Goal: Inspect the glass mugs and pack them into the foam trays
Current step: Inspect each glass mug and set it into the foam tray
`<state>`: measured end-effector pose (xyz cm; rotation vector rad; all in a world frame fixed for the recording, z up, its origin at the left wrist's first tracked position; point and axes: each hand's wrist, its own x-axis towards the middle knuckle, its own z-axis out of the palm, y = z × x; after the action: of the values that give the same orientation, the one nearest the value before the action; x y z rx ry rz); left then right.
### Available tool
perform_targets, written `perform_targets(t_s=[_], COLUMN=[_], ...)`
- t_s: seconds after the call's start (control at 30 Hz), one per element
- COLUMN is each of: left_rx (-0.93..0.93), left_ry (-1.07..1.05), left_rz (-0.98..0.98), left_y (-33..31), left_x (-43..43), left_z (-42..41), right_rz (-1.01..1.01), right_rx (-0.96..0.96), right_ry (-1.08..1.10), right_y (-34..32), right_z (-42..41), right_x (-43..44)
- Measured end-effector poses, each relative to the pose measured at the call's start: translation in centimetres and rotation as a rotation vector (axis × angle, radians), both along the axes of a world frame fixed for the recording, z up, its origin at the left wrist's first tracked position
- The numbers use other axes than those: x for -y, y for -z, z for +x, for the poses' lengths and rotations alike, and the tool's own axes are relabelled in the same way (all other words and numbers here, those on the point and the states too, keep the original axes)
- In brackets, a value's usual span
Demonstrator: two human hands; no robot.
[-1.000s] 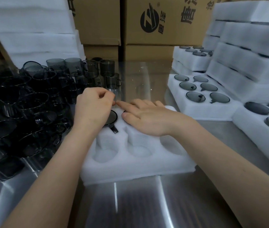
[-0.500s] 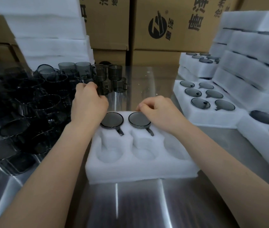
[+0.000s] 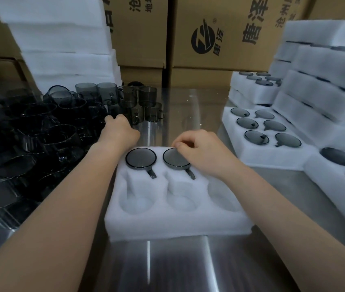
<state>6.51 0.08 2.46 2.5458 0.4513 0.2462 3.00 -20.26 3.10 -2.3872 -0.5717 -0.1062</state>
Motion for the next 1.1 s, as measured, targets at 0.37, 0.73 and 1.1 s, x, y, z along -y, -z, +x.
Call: perform_targets(t_s=[0.37,0.73,1.1], left_rx=[0.143,0.272,0.275], left_ry=[0.003,-0.068,-0.029], left_rz=[0.046,-0.015,0.001], left_y=[0.1,0.0,0.1], left_x=[-0.6,-1.0,-0.3], left_z=[0.5,-0.8,-2.0], right_rz=[-0.022,-0.017,-0.009], right_rx=[0.014,0.014,-0.004], right_ry=[-0.026,-0.014,-0.022], right_y=[0.1,0.1,0.0], right_z=[0.2,0.1,0.1], right_x=[0.1,0.1,0.2])
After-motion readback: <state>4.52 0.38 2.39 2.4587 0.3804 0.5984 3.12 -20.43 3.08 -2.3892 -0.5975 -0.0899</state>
